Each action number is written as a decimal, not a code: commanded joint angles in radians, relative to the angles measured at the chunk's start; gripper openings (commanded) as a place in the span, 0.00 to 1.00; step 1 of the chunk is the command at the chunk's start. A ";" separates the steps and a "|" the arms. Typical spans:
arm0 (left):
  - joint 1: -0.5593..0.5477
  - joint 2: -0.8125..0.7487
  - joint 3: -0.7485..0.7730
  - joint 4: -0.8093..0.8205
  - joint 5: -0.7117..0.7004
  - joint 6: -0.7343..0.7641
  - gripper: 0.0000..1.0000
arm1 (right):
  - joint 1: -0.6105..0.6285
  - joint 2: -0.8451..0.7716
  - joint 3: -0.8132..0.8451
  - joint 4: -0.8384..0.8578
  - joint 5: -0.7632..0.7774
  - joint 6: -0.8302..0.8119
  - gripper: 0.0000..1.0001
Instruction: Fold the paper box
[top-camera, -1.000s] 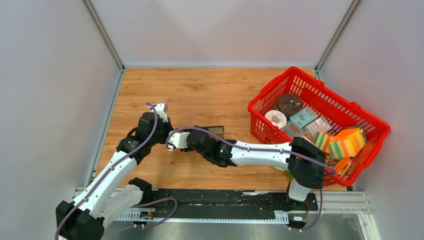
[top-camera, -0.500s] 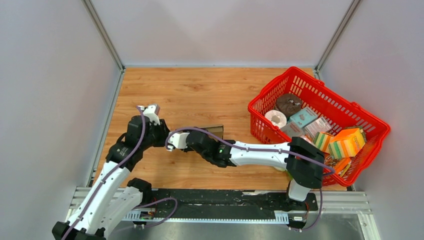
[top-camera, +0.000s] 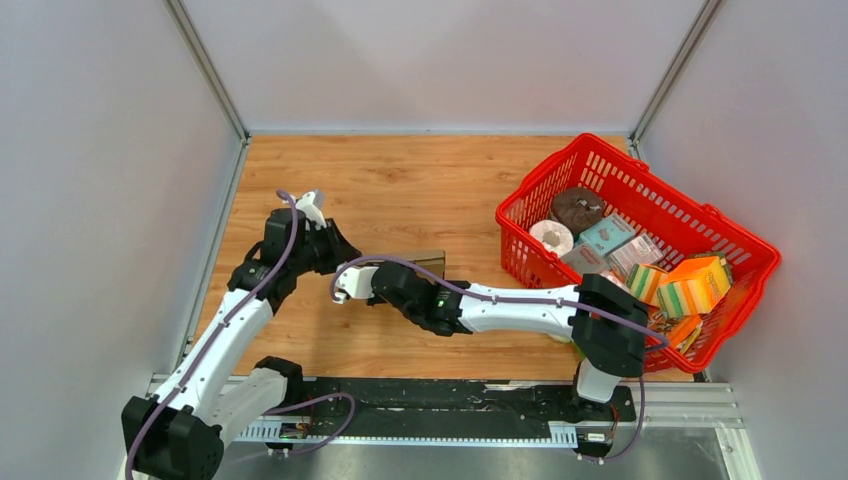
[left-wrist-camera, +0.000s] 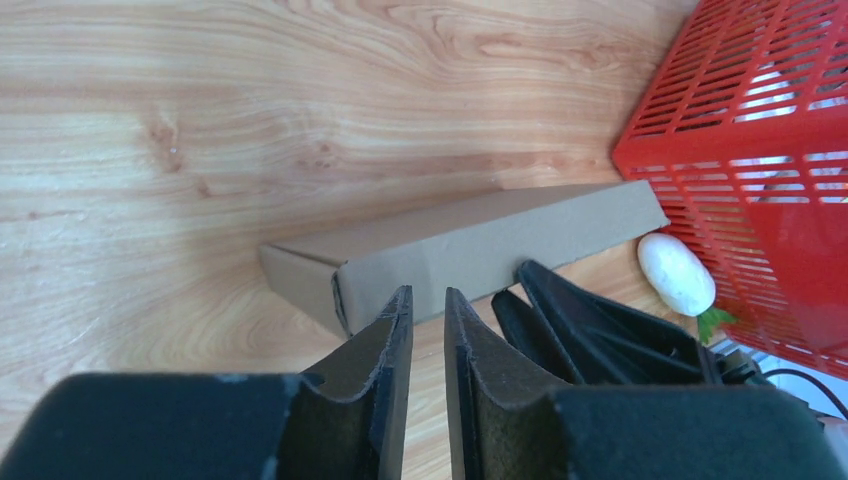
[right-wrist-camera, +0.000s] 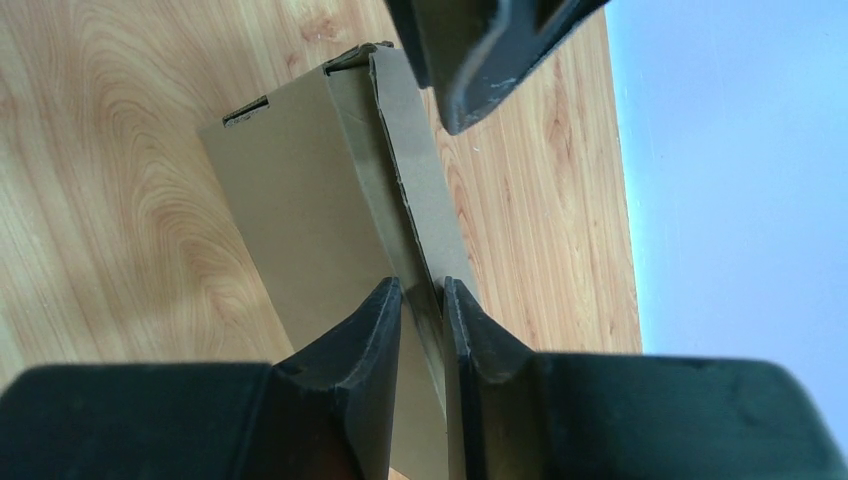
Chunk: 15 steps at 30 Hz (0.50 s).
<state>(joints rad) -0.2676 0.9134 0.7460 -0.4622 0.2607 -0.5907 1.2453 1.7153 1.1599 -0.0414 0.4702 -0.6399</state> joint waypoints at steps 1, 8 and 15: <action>0.005 0.015 0.006 0.112 0.029 -0.035 0.25 | 0.009 0.018 0.001 -0.002 -0.025 0.039 0.23; 0.005 -0.002 -0.066 0.102 0.014 -0.032 0.19 | 0.009 0.013 0.003 0.003 -0.024 0.051 0.25; 0.005 -0.027 -0.164 0.089 -0.021 -0.034 0.16 | 0.006 0.004 -0.012 0.008 -0.019 0.104 0.25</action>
<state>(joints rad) -0.2665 0.9020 0.6361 -0.3397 0.2752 -0.6254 1.2472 1.7161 1.1584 -0.0452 0.4625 -0.6090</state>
